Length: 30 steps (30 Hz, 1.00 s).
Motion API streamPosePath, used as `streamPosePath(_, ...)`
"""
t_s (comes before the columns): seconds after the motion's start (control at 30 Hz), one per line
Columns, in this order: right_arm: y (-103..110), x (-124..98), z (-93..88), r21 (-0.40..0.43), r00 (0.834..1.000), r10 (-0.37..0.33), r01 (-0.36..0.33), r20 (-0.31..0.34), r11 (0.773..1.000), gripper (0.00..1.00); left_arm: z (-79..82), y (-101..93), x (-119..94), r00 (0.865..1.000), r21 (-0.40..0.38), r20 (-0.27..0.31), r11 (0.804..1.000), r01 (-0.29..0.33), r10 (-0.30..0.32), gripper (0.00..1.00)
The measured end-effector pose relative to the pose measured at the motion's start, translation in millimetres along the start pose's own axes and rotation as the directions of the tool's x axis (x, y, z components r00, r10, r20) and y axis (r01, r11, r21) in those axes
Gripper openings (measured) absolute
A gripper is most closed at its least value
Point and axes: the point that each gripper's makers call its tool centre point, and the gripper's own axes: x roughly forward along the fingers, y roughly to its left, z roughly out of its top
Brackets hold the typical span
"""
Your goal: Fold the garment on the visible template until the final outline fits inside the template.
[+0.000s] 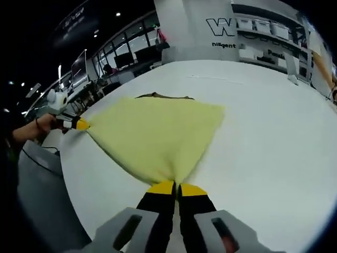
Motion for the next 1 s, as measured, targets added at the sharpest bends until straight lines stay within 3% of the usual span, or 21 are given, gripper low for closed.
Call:
streamPosePath(0.03, -3, -4, 8.0, -0.035, 0.998, -0.039, 0.040, 0.039, 0.999, 0.02, 13.6, -3.3, -6, 0.996, -0.056, 0.088, 0.998, 0.012, -0.007, 0.00)
streamPosePath(0.07, -6, -6, 14.1, -0.052, 0.996, -0.055, 0.059, 0.071, 0.997, 0.08, 17.9, -0.1, -11, 0.994, -0.074, 0.112, 0.997, -0.011, 0.019, 0.03)
streamPosePath(0.13, -8, -12, 20.7, 0.005, 0.992, -0.075, 0.075, 0.104, 0.997, 0.22, 19.2, 1.8, -19, 0.993, -0.058, 0.108, 0.998, -0.032, 0.038, 0.13)
streamPosePath(0.3, -19, -17, 27.0, 0.071, 0.984, -0.129, 0.121, 0.119, 0.990, 0.33, 33.9, 3.6, -34, 0.980, -0.072, 0.181, 0.995, -0.067, 0.079, 0.30)
streamPosePath(0.37, -27, -21, 38.4, 0.119, 0.966, -0.193, 0.174, 0.173, 0.978, 0.47, 45.1, 5.5, -40, 0.961, -0.102, 0.255, 0.991, -0.084, 0.108, 0.38)
streamPosePath(0.4, -26, -22, 38.5, 0.119, 0.967, -0.191, 0.172, 0.171, 0.978, 0.51, 44.8, 4.9, -41, 0.961, -0.111, 0.255, 0.990, -0.082, 0.108, 0.41)
streamPosePath(0.6, -26, -27, 42.1, 0.138, 0.960, -0.217, 0.194, 0.178, 0.971, 0.53, 44.6, -0.7, -47, 0.957, -0.114, 0.262, 0.989, -0.095, 0.122, 0.59)
streamPosePath(0.77, -25, -30, 40.4, 0.154, 0.957, -0.230, 0.205, 0.174, 0.967, 0.57, 53.1, 1.7, -56, 0.941, -0.131, 0.300, 0.984, -0.122, 0.156, 0.70)
streamPosePath(0.8, -27, -32, 38.5, 0.186, 0.952, -0.259, 0.228, 0.164, 0.956, 0.58, 56.3, 4.0, -59, 0.932, -0.136, 0.312, 0.979, -0.151, 0.187, 0.71)
streamPosePath(0.87, -27, -33, 36.8, 0.202, 0.949, -0.281, 0.249, 0.146, 0.947, 0.61, 58.9, 4.7, -61, 0.924, -0.135, 0.325, 0.977, -0.165, 0.201, 0.58)
streamPosePath(0.9, -26, -33, 38.5, 0.194, 0.946, -0.290, 0.260, 0.148, 0.946, 0.65, 60.8, 4.5, -62, 0.919, -0.181, 0.328, 0.970, -0.164, 0.217, 0.56)
streamPosePath(1.0, -24, -33, 37.1, 0.208, 0.937, -0.323, 0.292, 0.134, 0.934, 0.70, 68.6, 4.2, -63, 0.893, -0.199, 0.370, 0.961, -0.191, 0.254, 0.76)
